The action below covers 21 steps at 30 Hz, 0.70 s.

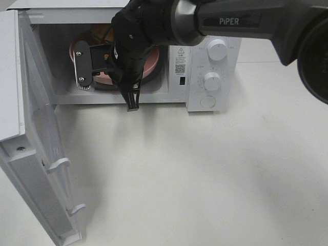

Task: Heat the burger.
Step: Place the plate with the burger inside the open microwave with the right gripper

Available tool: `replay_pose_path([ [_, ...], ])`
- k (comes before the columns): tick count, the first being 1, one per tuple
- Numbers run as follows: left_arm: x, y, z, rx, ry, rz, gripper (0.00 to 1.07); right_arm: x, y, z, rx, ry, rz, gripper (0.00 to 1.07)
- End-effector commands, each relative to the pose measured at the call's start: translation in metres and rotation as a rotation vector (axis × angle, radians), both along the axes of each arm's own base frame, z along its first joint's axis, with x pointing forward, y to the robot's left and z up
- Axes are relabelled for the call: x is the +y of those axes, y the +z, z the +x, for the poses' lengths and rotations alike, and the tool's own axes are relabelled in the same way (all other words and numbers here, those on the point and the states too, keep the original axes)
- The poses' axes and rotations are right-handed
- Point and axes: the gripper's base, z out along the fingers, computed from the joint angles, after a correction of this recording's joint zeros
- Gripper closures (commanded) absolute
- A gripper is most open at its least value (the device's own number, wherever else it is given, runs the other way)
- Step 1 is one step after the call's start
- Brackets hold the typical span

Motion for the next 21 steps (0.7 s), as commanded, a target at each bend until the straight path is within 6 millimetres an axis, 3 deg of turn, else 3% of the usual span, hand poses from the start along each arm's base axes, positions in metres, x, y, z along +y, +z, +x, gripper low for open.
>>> replay_pose_path([
  [1, 0.000, 0.001, 0.001, -0.007, 0.001, -0.005, 0.09, 0.006, 0.013, 0.008, -0.071, 0.016, 0.047, 1.07],
  [21, 0.000, 0.001, 0.001, -0.007, 0.001, -0.005, 0.09, 0.007, 0.001, 0.015, -0.067, -0.003, 0.075, 1.07],
])
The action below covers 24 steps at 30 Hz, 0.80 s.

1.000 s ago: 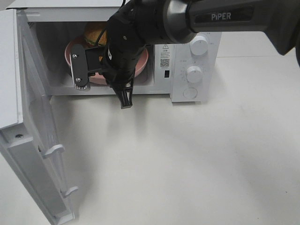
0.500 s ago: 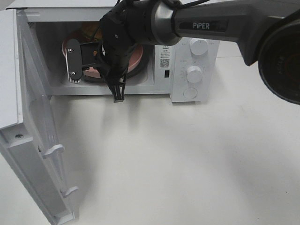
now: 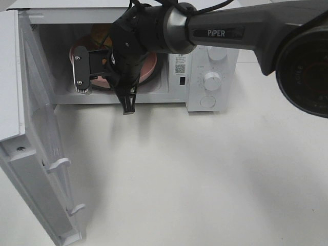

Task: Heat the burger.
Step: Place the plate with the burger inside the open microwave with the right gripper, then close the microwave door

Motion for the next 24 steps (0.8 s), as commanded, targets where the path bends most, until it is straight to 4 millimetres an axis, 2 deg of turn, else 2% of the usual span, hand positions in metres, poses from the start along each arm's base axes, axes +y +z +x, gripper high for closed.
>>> replay_pose_path([
  [1, 0.000, 0.001, 0.001, -0.007, 0.001, -0.005, 0.09, 0.002, 0.015, 0.007, -0.080, 0.022, 0.053, 1.07],
  [4, 0.000, 0.001, 0.001, -0.007, 0.001, -0.005, 0.09, 0.002, 0.009, 0.008, -0.073, 0.020, 0.047, 1.07],
  [12, 0.000, 0.001, 0.001, -0.007, 0.001, -0.005, 0.09, 0.002, 0.004, 0.011, -0.073, 0.020, 0.050, 0.94],
  [14, 0.000, 0.001, 0.001, -0.007, 0.001, -0.005, 0.09, 0.002, 0.002, 0.010, -0.061, 0.005, 0.062, 0.80],
  [16, 0.000, 0.001, 0.001, -0.007, 0.001, -0.005, 0.09, 0.002, 0.002, 0.010, -0.055, 0.000, 0.067, 0.76],
  [17, 0.000, 0.001, 0.001, -0.007, 0.001, -0.005, 0.09, 0.002, 0.001, 0.009, -0.042, -0.013, 0.065, 0.68],
  [18, 0.000, 0.001, 0.001, -0.007, 0.001, -0.005, 0.09, 0.002, 0.001, 0.009, -0.042, -0.013, 0.065, 0.68],
  [19, 0.000, 0.001, 0.001, -0.007, 0.001, -0.005, 0.09, 0.002, 0.000, 0.007, -0.028, -0.016, 0.049, 0.62],
  [24, 0.000, 0.001, 0.001, -0.007, 0.001, -0.005, 0.09, -0.001, 0.000, 0.004, -0.004, -0.029, 0.019, 0.56],
])
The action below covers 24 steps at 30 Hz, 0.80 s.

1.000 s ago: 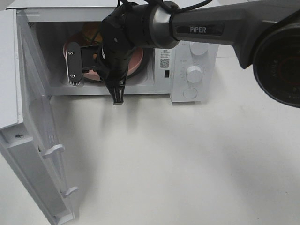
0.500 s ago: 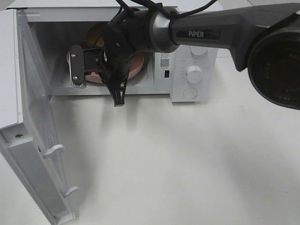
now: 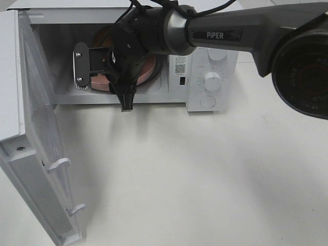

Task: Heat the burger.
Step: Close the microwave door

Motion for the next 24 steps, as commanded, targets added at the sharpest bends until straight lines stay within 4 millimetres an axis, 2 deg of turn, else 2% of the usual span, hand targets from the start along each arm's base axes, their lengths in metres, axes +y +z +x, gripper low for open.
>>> replay_pose_path([
  [1, 0.000, 0.001, 0.001, -0.007, 0.001, -0.005, 0.09, 0.000, 0.005, -0.003, 0.012, -0.016, -0.005, 0.56],
  [9, 0.000, 0.001, 0.001, -0.007, 0.001, -0.005, 0.09, -0.001, 0.007, -0.008, 0.058, -0.062, 0.015, 0.54],
  [20, 0.000, 0.001, 0.001, -0.007, 0.001, -0.005, 0.09, -0.009, 0.023, -0.034, 0.025, -0.019, 0.080, 0.38],
  [24, 0.000, 0.001, 0.001, -0.007, 0.001, -0.005, 0.09, -0.014, 0.027, -0.041, 0.013, -0.006, 0.096, 0.36],
])
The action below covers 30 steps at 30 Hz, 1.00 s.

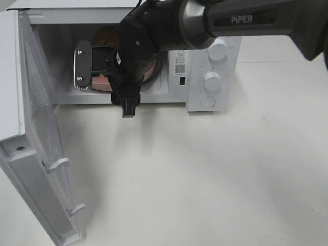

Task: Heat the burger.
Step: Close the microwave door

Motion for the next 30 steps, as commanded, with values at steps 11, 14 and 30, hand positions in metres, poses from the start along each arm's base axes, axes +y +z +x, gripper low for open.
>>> replay_pose_path([
  [11, 0.000, 0.001, 0.001, -0.007, 0.001, -0.005, 0.09, -0.023, 0.017, -0.040, -0.015, 0.052, 0.040, 0.36],
  [14, 0.000, 0.001, 0.001, -0.007, 0.001, -0.005, 0.09, -0.033, 0.022, -0.051, -0.005, 0.051, 0.031, 0.36],
  [30, 0.000, 0.001, 0.001, -0.007, 0.001, -0.005, 0.09, -0.086, 0.030, -0.103, 0.155, -0.238, 0.140, 0.36],
])
